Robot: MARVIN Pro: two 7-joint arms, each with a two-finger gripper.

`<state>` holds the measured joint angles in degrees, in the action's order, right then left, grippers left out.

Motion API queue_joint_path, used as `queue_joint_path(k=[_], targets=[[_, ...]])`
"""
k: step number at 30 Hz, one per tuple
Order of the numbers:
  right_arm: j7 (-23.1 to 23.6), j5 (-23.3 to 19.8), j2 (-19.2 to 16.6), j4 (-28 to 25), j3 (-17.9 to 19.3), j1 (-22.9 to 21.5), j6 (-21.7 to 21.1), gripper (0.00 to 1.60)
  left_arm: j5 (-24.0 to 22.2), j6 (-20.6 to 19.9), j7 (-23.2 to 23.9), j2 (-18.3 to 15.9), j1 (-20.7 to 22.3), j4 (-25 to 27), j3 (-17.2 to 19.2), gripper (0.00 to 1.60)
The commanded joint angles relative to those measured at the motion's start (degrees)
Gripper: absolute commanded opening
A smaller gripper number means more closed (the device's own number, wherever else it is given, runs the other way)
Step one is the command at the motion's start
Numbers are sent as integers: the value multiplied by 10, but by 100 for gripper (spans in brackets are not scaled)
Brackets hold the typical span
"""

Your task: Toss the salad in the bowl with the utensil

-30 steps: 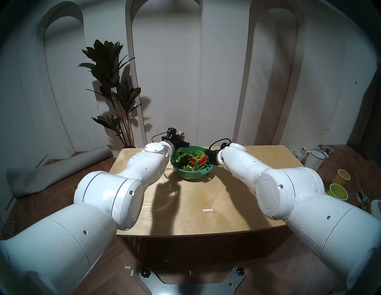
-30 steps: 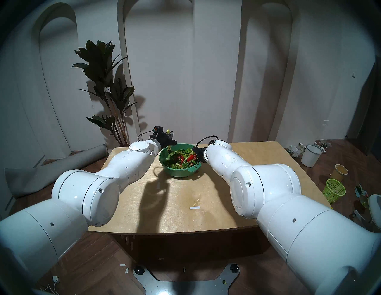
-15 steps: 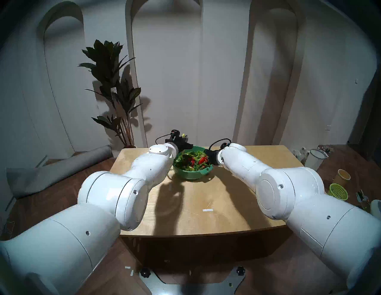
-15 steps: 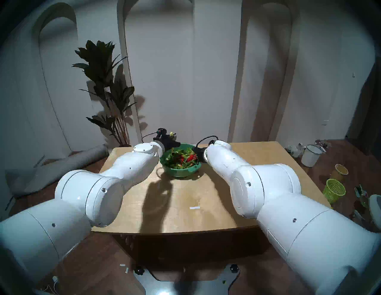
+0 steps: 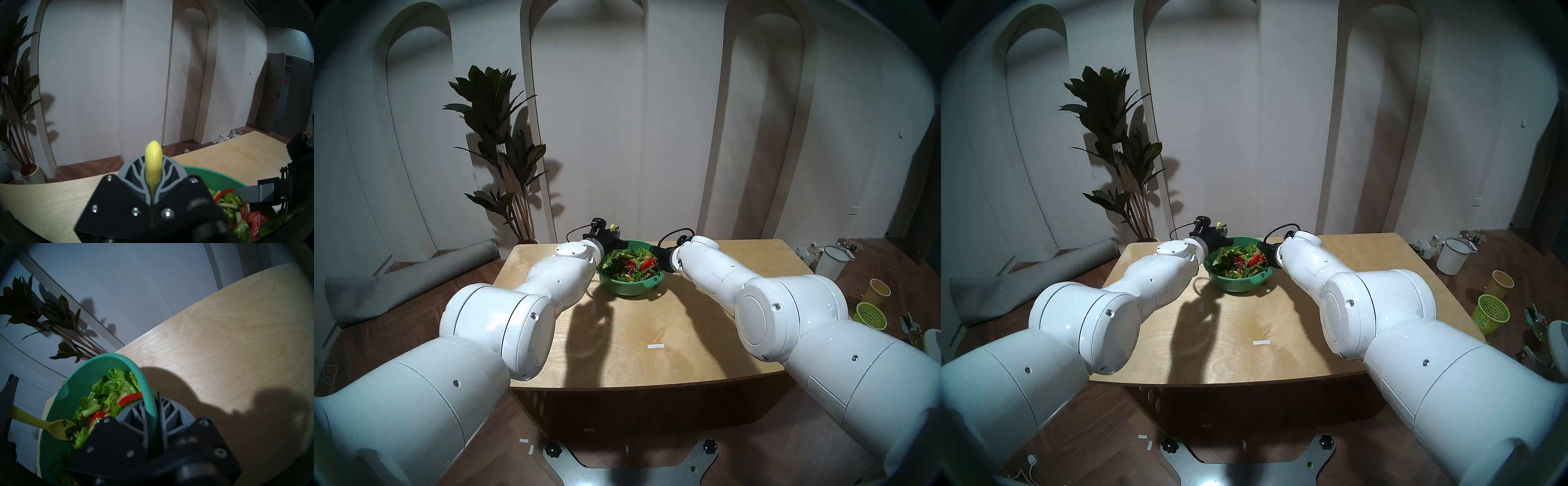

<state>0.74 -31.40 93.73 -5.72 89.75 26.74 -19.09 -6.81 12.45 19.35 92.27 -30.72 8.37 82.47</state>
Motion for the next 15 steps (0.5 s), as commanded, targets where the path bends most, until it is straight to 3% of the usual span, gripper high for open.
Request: queue_joint_path(k=[1,15], targets=[[3,-1,2,-14,1,-21,4,29,-6,4,2,-11,-5,-4,7,0],[4,-1,2,-16,1,-23,5,29,-28,7,6,-18,-31,-18,28,0]])
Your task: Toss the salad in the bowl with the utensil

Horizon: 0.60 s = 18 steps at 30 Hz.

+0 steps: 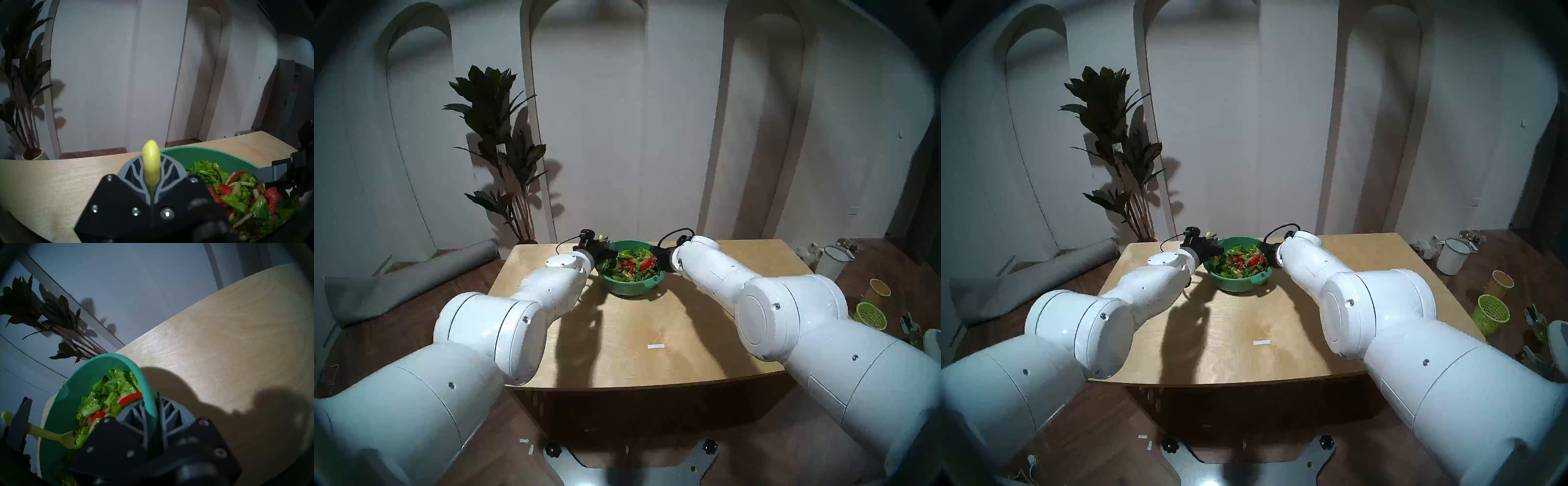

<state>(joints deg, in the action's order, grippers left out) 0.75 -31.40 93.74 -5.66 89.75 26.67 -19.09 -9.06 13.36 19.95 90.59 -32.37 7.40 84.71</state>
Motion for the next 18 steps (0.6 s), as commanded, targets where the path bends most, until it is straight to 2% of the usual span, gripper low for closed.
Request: queue_joint_path(k=[1,18], targets=[[4,-1,2,-16,1,-22,5,29,-7,-2,0,-1,-16,-9,6,0],[5,-1,2,-18,1,-22,7,29,-7,7,12,5,-51,-6,-6,0]])
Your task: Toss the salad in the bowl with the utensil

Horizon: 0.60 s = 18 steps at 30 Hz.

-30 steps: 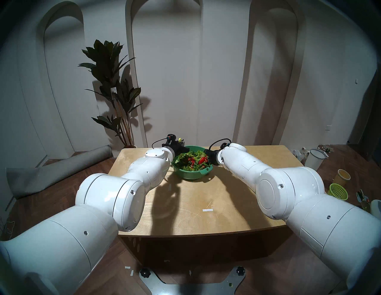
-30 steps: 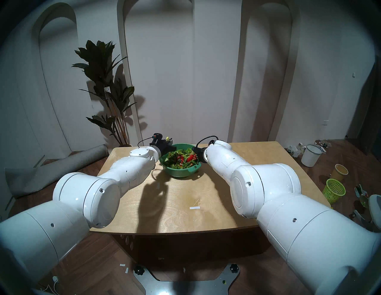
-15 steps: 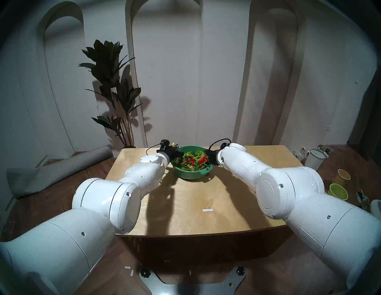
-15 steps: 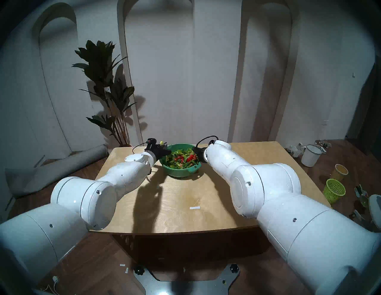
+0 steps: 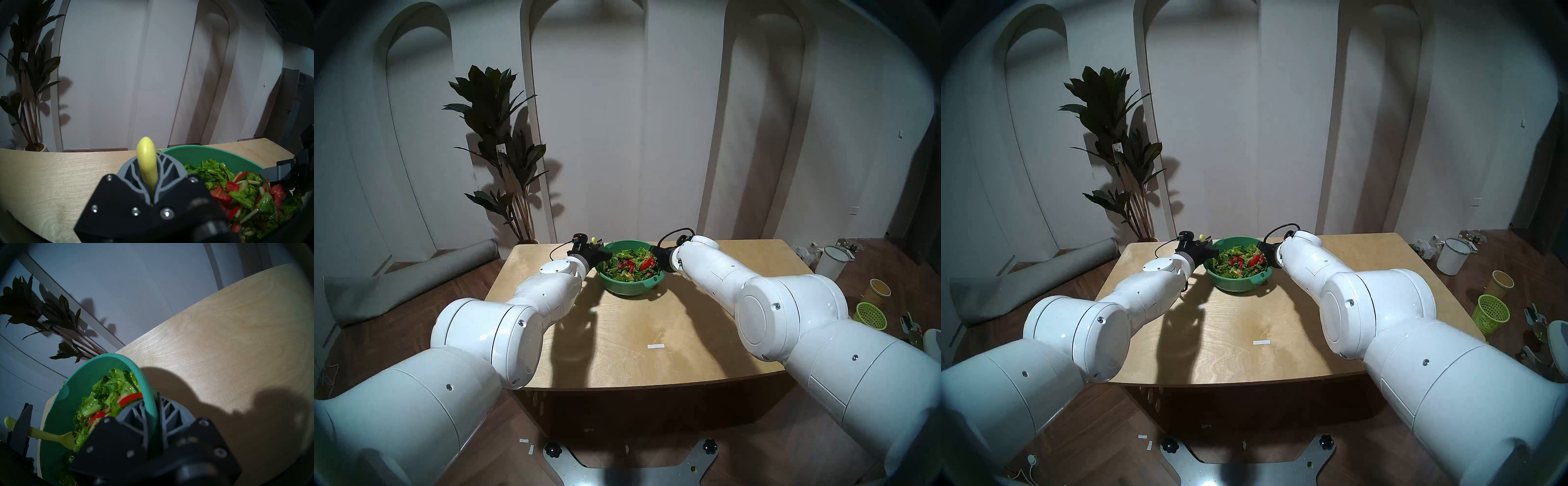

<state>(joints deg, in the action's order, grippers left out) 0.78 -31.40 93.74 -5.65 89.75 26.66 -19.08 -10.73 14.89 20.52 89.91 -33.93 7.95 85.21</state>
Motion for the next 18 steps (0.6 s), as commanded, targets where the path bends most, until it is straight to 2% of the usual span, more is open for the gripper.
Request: queue_joint_path(k=[1,18], targets=[[5,-1,2,-18,1,-22,7,29,10,-7,7,13,-37,-11,-12,0],[5,-1,2,-18,1,-22,6,29,4,-17,45,12,-73,-1,-22,0]])
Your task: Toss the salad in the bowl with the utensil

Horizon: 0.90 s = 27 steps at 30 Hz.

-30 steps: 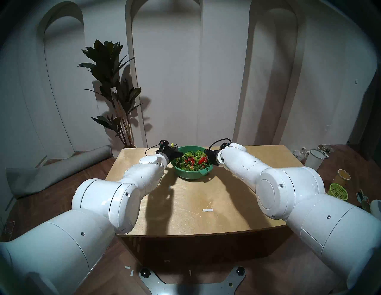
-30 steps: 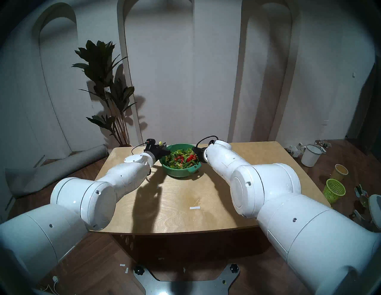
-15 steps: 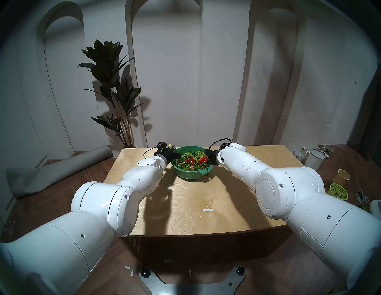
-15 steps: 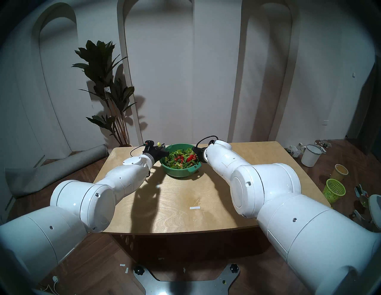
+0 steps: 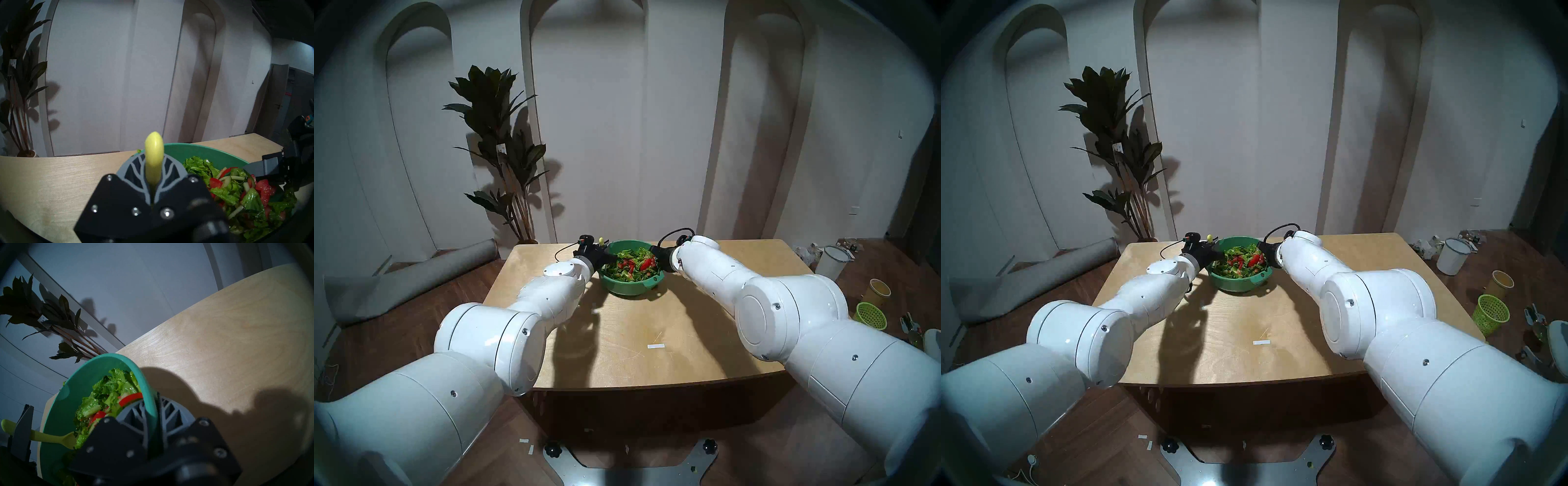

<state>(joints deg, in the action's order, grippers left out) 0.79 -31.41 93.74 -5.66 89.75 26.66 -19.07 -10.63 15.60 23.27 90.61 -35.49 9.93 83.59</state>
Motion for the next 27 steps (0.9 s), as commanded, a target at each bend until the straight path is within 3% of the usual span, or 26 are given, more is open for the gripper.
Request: queue_joint_path(k=[1,16,27], targets=[[5,-1,2,-18,1,-22,6,29,1,-26,20,5,-59,-20,-4,0],[6,-1,2,-17,1,-22,7,29,-38,-40,75,23,-55,-9,20,0],[6,-1,2,-16,1,-23,7,29,-52,-26,109,45,-39,20,23,0]])
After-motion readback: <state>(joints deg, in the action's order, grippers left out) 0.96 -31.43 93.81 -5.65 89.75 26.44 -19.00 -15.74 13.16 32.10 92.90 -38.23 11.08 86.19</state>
